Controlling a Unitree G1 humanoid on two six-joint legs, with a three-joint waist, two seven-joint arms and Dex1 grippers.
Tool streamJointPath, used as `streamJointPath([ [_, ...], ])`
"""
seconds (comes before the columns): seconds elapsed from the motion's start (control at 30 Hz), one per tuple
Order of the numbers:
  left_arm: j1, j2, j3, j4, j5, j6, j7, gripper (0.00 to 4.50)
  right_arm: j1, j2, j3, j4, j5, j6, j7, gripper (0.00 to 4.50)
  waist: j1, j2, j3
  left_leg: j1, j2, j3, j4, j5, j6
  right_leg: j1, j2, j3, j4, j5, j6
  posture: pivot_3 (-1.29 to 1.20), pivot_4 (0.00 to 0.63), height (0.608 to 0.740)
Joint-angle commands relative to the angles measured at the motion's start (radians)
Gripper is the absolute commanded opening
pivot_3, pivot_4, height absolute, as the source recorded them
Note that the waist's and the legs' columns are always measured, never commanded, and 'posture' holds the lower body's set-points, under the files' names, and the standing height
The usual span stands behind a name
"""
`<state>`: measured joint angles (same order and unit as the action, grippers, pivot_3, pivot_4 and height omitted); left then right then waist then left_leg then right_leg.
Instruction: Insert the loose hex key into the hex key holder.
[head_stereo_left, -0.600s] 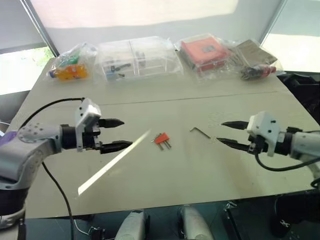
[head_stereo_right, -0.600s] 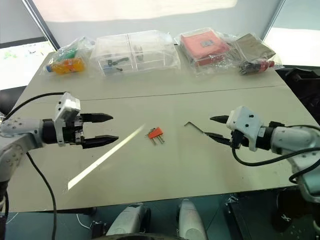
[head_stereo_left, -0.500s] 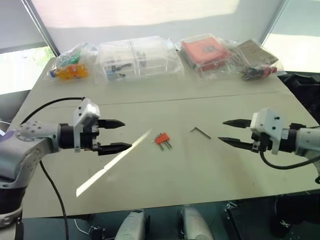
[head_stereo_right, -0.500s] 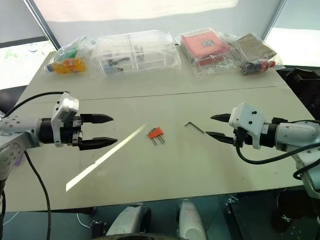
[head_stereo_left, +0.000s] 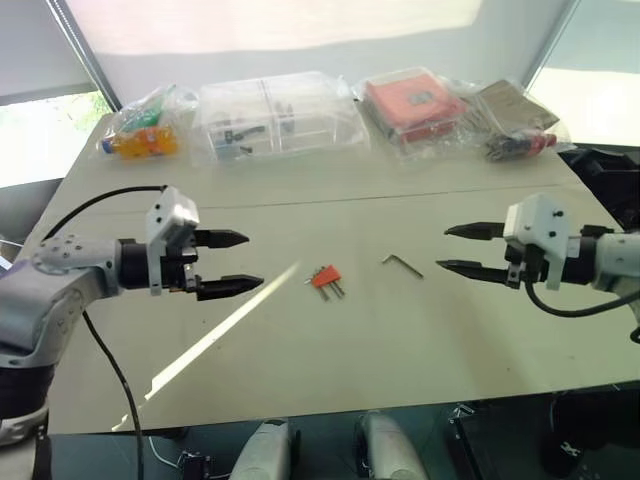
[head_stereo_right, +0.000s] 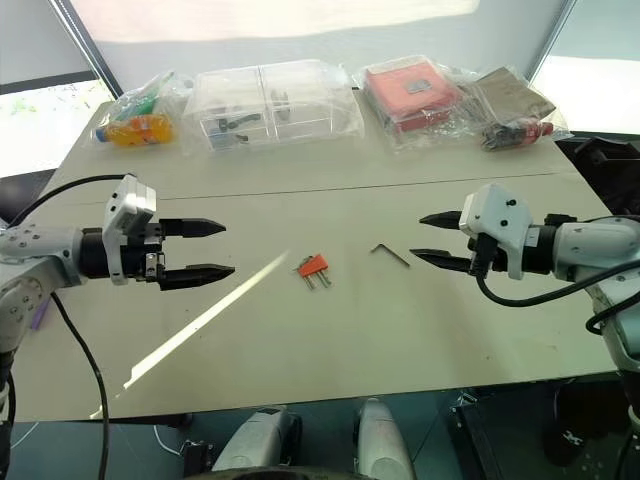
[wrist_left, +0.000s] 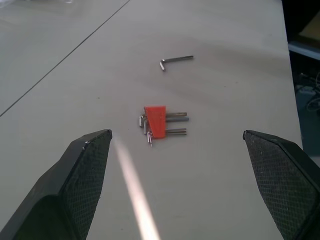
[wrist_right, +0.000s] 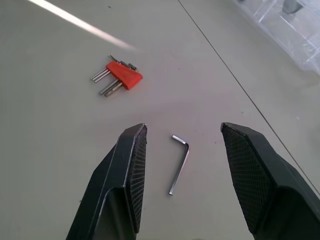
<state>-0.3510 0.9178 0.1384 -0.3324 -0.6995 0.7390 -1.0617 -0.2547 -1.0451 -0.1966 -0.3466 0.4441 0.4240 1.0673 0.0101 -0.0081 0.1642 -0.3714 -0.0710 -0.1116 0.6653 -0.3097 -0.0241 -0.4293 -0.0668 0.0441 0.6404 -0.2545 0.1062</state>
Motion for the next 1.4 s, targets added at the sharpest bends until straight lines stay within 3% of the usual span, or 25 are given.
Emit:
streamJointPath([
  [0.03,-0.011,-0.003,0.019,-0.016,-0.013,0.0,0.009,4.4,-0.021,-0.011,0.001,-0.006,-0.006,-0.01,0.009,2.44,0.0,0.0,0.0,0.0,0.0,0.0,0.0,0.0,0.0,0.0,0.0,0.0,0.0,0.0,0.0,0.0,0.15,0.74],
  [0.37,0.003,-0.011,0.018,-0.014,0.004,-0.012,0.034,4.4,-0.08,0.057,0.071,0.028,-0.038,-0.03,-0.024,2.44,0.0,0.0,0.0,0.0,0.0,0.0,0.0,0.0,0.0,0.0,0.0,0.0,0.0,0.0,0.0,0.0,0.15,0.74],
  [0.77,0.09,-0.056,0.021,-0.016,0.085,-0.067,0.118,4.4,-0.166,0.406,0.425,0.274,-0.505,-0.353,-0.341,2.44,-0.008,0.0,0.0,-0.002,-0.001,0.002,0.0,0.003,-0.006,-0.007,0.0,0.001,0.005,0.0,0.0,0.0,0.15,0.74],
  [1.4,0.152,-0.043,0.063,-0.077,0.067,-0.054,0.149,4.4,-0.166,0.521,0.531,0.351,-0.609,-0.43,-0.322,2.44,-0.024,0.0,0.0,-0.003,-0.001,0.002,0.0,0.003,-0.006,-0.008,0.002,0.001,0.007,0.0,0.0,0.0,0.15,0.74],
])
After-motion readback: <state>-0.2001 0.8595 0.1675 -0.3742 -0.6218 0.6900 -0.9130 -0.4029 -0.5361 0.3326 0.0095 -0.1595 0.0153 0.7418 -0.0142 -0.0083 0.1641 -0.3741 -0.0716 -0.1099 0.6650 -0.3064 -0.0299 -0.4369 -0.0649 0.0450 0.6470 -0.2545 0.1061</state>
